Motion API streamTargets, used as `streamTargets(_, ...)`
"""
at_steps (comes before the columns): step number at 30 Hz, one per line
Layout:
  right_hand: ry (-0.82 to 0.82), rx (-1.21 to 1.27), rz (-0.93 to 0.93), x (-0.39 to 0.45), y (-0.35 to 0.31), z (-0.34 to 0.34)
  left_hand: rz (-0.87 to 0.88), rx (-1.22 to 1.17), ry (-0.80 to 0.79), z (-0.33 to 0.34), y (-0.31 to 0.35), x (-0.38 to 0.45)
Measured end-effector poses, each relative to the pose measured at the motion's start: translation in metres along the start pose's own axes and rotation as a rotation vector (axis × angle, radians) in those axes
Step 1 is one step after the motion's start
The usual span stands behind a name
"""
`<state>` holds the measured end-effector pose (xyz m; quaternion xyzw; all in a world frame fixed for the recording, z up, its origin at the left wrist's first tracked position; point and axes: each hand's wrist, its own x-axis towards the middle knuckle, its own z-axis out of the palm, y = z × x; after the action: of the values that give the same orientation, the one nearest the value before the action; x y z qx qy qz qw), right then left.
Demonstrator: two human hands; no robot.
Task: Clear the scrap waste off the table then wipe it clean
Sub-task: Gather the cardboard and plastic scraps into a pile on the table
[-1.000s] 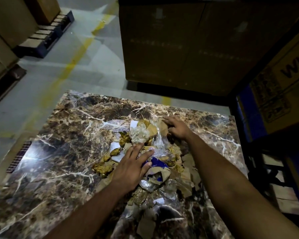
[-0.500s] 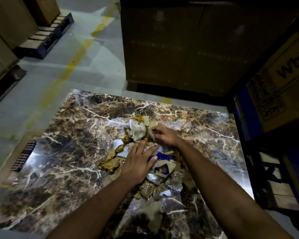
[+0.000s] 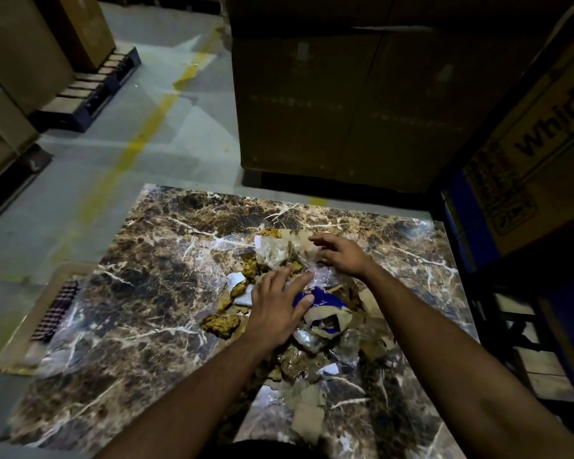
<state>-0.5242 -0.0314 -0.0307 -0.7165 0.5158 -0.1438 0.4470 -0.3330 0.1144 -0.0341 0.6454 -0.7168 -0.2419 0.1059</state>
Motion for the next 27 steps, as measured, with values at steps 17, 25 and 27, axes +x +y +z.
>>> streamTargets(17,0.502,-0.066,0.033,-0.122,-0.009,-0.02,0.069,-0.136,0.228,-0.033,-0.015,0.012)
streamTargets(25,0.777,0.204,0.309,-0.217,0.029,0.066,0.008,-0.233,0.293,-0.051,-0.041,0.052)
streamTargets(27,0.787,0.294,0.385,-0.204,0.043,0.076,-0.039,-0.244,0.217,-0.046,-0.052,0.069)
